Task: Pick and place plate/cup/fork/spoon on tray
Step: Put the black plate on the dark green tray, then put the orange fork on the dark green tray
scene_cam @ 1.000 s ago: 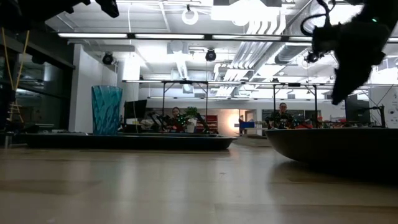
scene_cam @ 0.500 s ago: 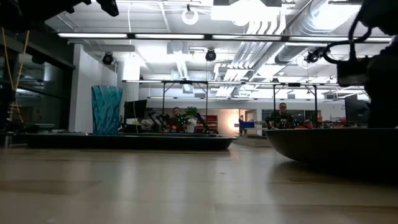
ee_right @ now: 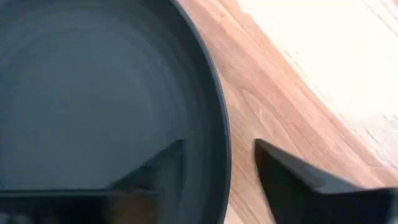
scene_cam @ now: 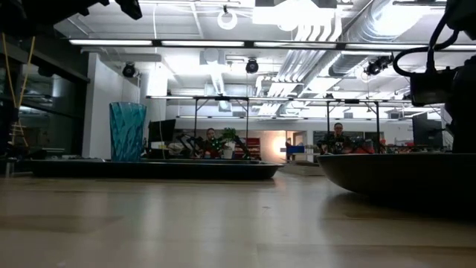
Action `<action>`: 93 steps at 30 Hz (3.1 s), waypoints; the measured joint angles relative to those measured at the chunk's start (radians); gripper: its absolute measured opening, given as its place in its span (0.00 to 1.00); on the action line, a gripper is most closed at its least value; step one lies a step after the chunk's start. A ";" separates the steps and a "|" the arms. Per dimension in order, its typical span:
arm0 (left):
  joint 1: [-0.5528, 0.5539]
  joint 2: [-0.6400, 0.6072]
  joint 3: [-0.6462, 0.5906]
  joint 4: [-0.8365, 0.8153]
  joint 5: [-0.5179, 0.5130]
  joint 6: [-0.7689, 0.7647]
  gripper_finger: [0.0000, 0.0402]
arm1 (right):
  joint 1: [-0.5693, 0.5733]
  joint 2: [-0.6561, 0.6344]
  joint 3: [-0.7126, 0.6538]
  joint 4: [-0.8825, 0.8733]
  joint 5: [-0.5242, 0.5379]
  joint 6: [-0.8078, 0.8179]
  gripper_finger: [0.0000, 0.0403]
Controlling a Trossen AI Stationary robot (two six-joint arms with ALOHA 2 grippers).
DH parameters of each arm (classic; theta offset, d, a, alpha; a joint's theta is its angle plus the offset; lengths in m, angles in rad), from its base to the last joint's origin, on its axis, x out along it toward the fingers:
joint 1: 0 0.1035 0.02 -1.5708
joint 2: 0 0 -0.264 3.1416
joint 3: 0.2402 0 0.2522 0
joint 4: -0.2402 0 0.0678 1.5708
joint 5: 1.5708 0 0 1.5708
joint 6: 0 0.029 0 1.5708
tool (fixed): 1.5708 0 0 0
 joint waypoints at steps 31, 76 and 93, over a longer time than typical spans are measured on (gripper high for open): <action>0.000 -0.003 0.017 0.046 0.000 0.027 0.41 | -0.689 0.264 0.356 0.685 0.018 -0.701 0.00; 0.000 -0.021 0.017 0.044 0.000 0.016 0.41 | -0.917 0.968 0.869 0.519 -0.150 -0.586 0.49; 0.000 -0.021 0.017 -0.068 0.000 0.115 0.41 | -0.800 0.532 0.499 0.260 0.019 -0.804 0.55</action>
